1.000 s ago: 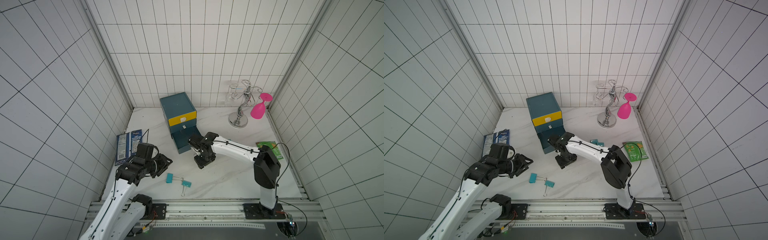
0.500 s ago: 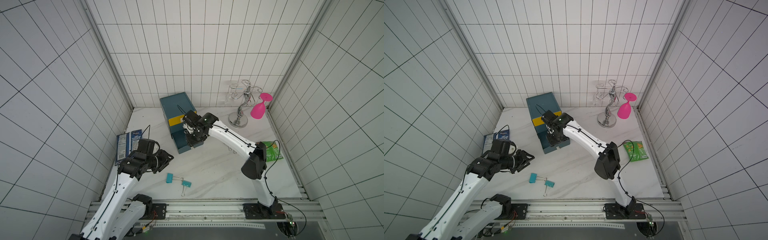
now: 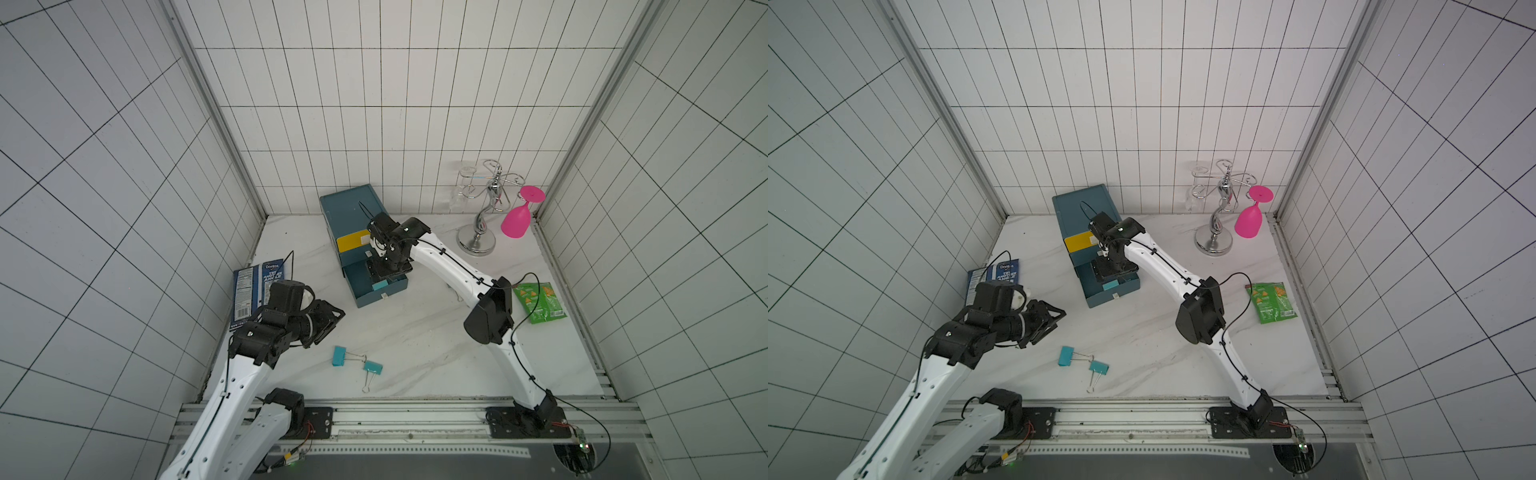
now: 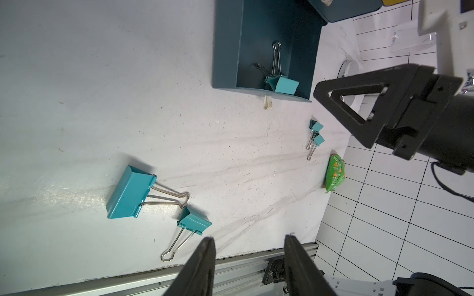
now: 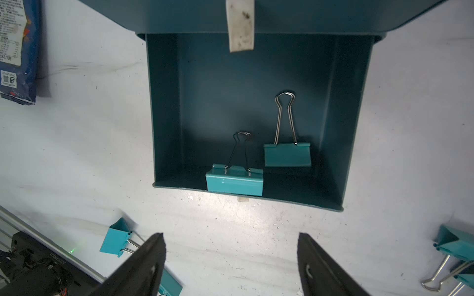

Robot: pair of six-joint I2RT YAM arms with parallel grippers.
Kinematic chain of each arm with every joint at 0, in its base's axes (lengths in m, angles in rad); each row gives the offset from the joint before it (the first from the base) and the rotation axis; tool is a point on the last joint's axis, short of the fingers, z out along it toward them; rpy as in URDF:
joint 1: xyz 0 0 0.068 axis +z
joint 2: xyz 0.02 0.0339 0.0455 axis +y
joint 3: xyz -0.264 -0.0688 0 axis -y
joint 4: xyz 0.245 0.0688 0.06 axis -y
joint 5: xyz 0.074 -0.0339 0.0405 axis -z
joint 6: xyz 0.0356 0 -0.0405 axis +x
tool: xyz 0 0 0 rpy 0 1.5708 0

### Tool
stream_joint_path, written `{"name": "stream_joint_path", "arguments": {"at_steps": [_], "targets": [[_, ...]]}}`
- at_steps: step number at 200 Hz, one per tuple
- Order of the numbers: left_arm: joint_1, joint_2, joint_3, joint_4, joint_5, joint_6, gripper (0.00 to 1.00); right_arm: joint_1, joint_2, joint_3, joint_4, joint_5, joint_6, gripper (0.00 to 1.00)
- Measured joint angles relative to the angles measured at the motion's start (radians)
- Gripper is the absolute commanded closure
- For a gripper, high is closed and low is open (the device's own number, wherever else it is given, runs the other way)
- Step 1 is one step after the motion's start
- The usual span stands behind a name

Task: Put the binder clips in the drawer according to color
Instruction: Place the binder clip in the drawer, then pick up the binder clip at the center of the board.

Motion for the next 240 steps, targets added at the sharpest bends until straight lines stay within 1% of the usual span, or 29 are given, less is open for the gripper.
{"name": "stream_joint_path", "arguments": {"at_steps": [29,73,124,181,202,240], "targets": [[0.0,0.0,0.0,-0.003,0.0,0.0,0.53,-0.003,-0.019,-0.033,0.031,-0.006,0.008,0.22],[0.0,0.0,-0.011,-0.003,0.0,0.0,0.53,0.017,-0.159,-0.27,0.078,-0.014,0.012,0.27],[0.0,0.004,-0.066,-0.003,0.005,0.001,0.53,0.122,-0.31,-0.563,0.148,-0.03,0.046,0.3],[-0.007,-0.021,-0.18,-0.019,-0.003,0.005,0.53,0.24,-0.341,-0.747,0.199,-0.051,0.106,0.3],[-0.062,-0.031,-0.201,-0.035,-0.036,0.007,0.53,0.256,-0.377,-0.858,0.235,-0.054,0.146,0.27],[-0.253,-0.008,-0.207,-0.04,-0.141,-0.009,0.5,0.241,-0.506,-1.047,0.282,-0.047,0.214,0.22]]}}
